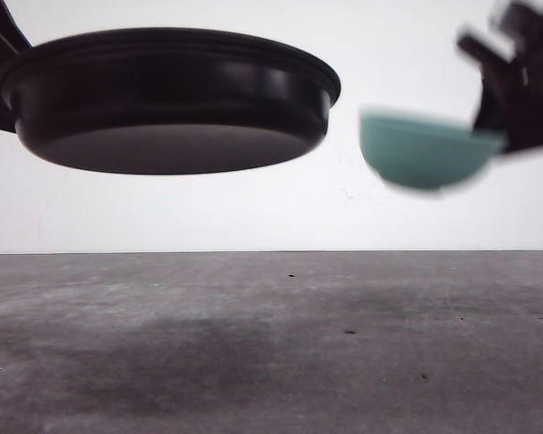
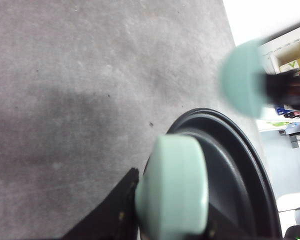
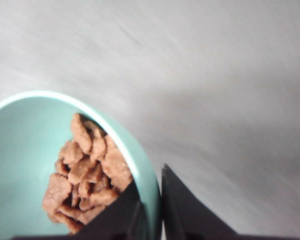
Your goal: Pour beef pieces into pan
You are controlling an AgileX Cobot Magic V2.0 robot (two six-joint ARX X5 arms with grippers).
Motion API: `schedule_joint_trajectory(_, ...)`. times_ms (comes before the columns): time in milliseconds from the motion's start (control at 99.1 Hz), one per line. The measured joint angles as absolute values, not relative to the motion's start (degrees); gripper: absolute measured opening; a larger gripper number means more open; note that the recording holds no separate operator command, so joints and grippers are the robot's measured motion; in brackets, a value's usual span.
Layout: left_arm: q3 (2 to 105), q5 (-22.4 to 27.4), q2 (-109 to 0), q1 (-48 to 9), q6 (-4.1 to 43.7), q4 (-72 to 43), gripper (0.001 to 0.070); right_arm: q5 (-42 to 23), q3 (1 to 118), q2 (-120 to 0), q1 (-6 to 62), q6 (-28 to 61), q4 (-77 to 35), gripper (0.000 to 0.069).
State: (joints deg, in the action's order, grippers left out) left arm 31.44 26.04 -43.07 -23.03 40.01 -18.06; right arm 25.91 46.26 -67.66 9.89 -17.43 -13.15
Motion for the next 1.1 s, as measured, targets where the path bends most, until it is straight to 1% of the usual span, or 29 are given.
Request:
schedule_joint_trajectory(111,31.6,25.6,-45.2,-24.4,40.0,-18.2,0.0054,24.6,46.3,-60.0,15.3,-17.5,-12.6,0.0023)
schedule_joint_trajectory(212,32.8,25.4,-47.4,-26.0,40.0,-18.4,0.0054,20.2,46.4,-55.5,21.2,-18.9,-12.6,0.0023)
schedule_joint_trajectory(353,36.5,24.6,-49.9,-28.4,40.0,-18.2,0.0054,13.1,46.4,-54.1,29.7,-21.0,-12.8,0.0023)
schedule_joint_trajectory(494,40.6,24.0,-52.7,-31.2,39.8,-18.3,0.0054,4.6,46.4,-54.7,37.8,-21.5,-13.0,0.0023)
schedule_joint_trajectory(626,43.6,21.8,-55.3,-34.0,38.1,-20.6,0.0054,-7.4,46.4,-54.8,44.7,-20.6,-12.9,0.0023)
schedule_joint_trajectory(757,45.2,20.9,-57.2,-35.4,36.8,-21.5,0.0054,-20.3,46.4,-54.8,50.5,-16.1,-11.7,0.0023)
schedule_joint_trajectory(908,46.3,20.7,-57.8,-35.9,36.6,-21.5,0.0054,-34.6,46.4,-55.1,56.4,-7.8,-10.5,0.0023)
schedule_joint_trajectory(979,46.9,20.1,-58.2,-35.9,36.0,-21.6,0.0054,-39.5,46.4,-55.7,59.1,-3.1,-9.6,0.0023)
schedule_joint_trajectory(1100,48.2,19.6,-58.9,-35.9,35.6,-21.6,0.0054,-45.8,46.4,-57.3,63.0,5.1,-6.5,0.0023)
